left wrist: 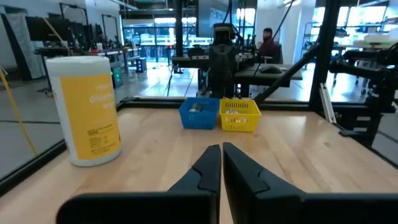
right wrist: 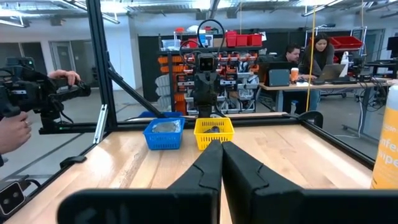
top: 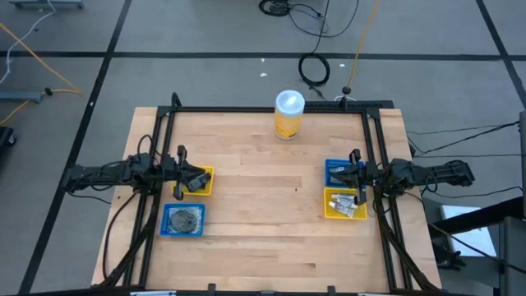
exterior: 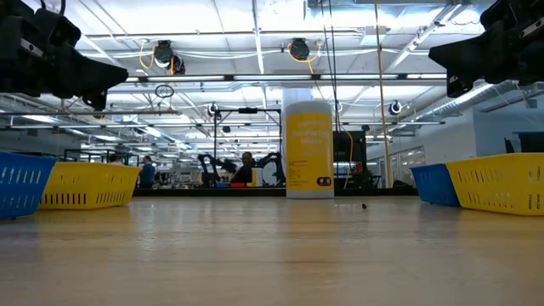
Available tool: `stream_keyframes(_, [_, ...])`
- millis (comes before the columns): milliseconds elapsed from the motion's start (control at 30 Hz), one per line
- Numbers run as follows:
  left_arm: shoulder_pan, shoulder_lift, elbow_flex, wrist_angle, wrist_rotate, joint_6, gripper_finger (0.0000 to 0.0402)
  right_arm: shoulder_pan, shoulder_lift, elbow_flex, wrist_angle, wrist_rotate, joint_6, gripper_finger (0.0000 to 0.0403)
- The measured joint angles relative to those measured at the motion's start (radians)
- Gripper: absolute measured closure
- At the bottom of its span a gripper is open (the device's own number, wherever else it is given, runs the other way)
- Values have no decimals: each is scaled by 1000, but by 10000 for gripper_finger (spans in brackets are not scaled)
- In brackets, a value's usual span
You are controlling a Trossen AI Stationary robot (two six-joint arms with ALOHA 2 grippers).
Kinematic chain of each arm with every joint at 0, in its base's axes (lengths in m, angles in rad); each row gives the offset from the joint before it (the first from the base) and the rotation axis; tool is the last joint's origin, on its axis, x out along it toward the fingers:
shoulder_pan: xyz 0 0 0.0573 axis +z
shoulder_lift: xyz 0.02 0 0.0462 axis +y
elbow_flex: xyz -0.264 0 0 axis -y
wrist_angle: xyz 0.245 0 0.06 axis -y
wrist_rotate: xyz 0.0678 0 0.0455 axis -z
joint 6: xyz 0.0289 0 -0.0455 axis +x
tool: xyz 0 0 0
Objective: Pick & Place Travel size toiletries
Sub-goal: Return to Home Position
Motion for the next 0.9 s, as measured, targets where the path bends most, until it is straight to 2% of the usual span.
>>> stream_keyframes(333, [0,0,0,-2,-2,-86,395,0,0,0,0,0,0,399])
stream_keyframes(533, [0,0,-3,25,-4,45,394,0,0,0,0,0,0,398])
stream_keyframes(633, [0,13,-2,70,-6,55,385,0,0,0,0,0,0,399])
stream_keyframes(900, [0,21,-3,63,-5,44,378,0,0,0,0,0,0,398])
